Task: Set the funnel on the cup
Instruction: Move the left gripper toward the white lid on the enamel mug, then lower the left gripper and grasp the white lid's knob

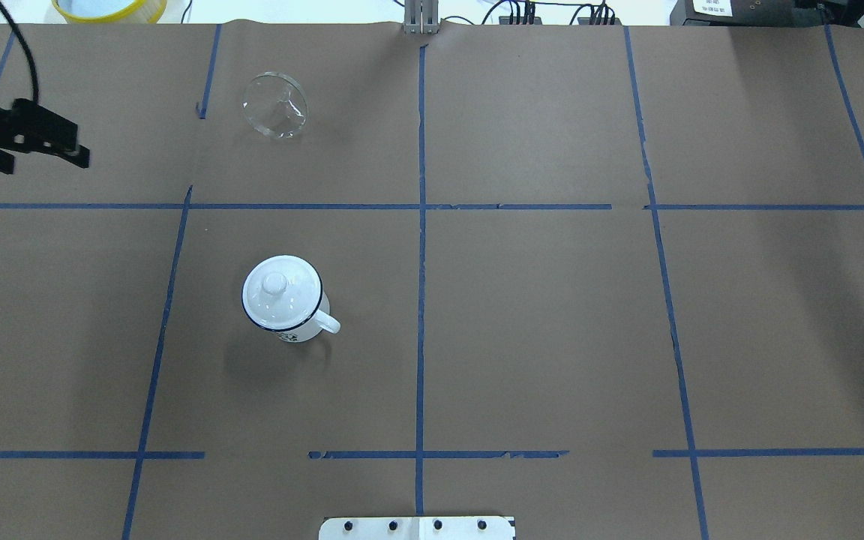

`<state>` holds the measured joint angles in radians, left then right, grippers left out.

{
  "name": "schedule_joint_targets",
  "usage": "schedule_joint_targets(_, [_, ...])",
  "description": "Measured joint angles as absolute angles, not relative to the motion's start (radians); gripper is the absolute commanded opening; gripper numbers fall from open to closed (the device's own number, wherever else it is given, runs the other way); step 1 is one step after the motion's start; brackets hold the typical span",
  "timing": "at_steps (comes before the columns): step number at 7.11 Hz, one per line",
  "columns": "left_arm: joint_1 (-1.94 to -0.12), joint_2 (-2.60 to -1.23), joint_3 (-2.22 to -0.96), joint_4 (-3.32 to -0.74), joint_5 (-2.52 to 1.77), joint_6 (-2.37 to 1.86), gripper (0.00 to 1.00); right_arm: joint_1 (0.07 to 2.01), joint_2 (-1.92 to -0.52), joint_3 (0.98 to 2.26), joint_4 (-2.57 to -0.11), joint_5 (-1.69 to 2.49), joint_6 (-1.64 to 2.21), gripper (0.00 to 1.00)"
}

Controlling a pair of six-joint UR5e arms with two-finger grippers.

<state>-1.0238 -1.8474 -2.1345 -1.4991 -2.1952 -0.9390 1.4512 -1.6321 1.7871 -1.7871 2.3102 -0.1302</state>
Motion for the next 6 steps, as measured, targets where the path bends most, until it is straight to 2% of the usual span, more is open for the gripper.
schedule_joint_targets(3, [-0.773,-1.997,-2.064,-1.494,-2.052,-1.29,1.0,1.451,-1.632,1.787,-1.787,2.31,-0.13,1.0])
schedule_joint_targets(5, [-0.662,-2.05,-1.991,-1.493,-1.976,-1.397,1.0,1.451,-1.632,1.787,-1.787,2.31,-0.13,1.0])
schedule_joint_targets(6, [-0.631,-2.057,-1.97,-1.493,-1.947,-1.415,0.97,1.451,-1.632,1.787,-1.787,2.31,-0.13,1.0])
